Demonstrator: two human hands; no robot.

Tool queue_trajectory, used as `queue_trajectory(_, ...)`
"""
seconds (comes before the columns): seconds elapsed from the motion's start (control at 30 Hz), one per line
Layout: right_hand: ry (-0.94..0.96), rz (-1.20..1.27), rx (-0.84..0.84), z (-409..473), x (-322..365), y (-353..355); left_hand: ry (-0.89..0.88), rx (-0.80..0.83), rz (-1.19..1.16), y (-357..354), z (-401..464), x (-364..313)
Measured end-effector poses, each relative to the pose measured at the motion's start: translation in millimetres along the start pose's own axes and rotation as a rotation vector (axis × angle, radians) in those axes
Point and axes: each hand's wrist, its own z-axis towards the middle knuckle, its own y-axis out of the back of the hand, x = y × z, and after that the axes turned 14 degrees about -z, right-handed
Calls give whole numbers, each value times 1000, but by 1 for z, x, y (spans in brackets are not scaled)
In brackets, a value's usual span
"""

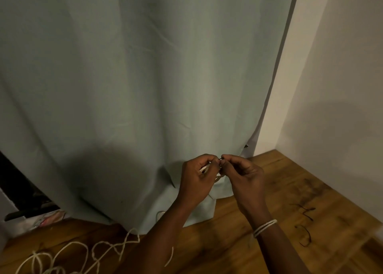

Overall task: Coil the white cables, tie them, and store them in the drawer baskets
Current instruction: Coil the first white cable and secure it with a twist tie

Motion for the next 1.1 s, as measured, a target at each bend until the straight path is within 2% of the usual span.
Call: queue_trajectory(1.1, 77, -50, -38, -6, 3, -2, 52, 52, -55, 6, 8, -2)
